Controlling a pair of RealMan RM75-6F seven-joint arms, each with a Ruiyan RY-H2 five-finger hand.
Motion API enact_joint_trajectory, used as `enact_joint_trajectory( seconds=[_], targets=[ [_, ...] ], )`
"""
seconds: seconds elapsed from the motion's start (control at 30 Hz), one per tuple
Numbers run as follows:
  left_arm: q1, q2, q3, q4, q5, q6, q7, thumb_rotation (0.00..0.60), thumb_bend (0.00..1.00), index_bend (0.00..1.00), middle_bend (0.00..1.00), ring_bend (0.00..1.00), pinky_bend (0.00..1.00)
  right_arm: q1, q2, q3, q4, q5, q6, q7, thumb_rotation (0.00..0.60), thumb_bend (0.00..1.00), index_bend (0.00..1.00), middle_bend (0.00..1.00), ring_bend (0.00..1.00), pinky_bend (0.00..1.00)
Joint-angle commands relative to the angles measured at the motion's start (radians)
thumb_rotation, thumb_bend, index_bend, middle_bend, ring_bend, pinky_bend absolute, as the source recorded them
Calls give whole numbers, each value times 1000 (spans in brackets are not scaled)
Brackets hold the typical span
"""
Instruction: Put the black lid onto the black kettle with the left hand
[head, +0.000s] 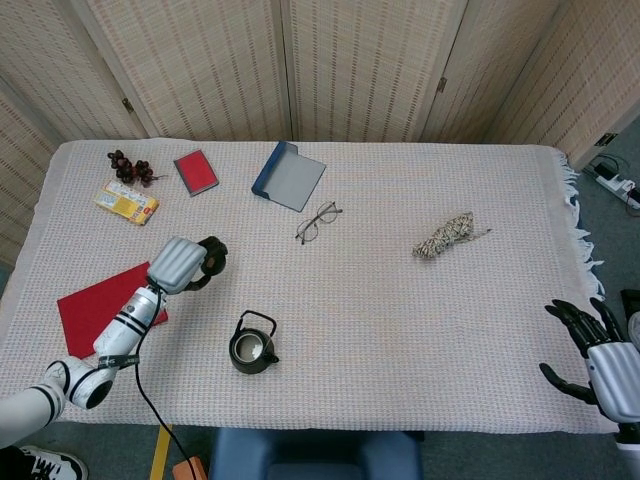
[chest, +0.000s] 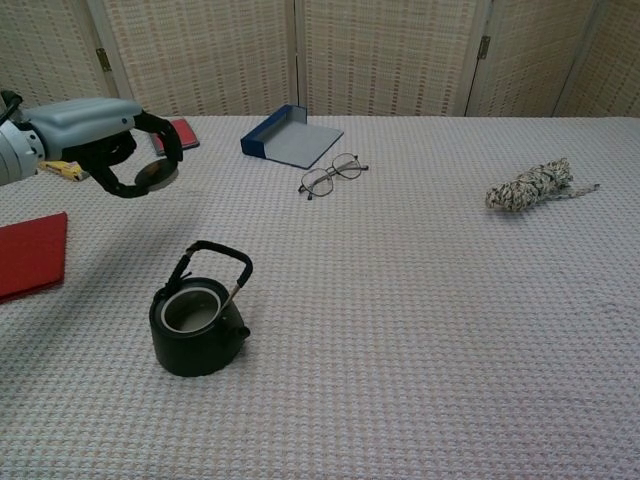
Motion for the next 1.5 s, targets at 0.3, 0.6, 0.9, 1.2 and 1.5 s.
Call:
enact_joint_trajectory(
  seconds=[0.3,0.6,0.9,1.2,1.5],
  targets=[
    [63,131,120,-264,247,190,83,600,324,457,422,797,882,5,2,-2,-14,-6,-4,-15,600,260,158,181,209,37],
    [56,121,169,-335,342,170,201,600,323,456,422,797,882,3,-2,-5,-5,-9,1,-7,600,260,158,181,208,37],
    [54,103,182,-339,331,115,247,600,322,451,422,796,882,-6,-11,-8,16,-5,11,11,600,260,158,181,207,37],
    [51,73,187,-339,322,85,259,600,321,444,422,796,882,-5,-17,-8,27,-2,11,20,600,261,158,181,207,36],
    [46,40,175,-317,292,50,287,600,321,437,422,795,882,-8,-17,-7,33,4,12,26,600,260,158,181,207,37]
  ],
)
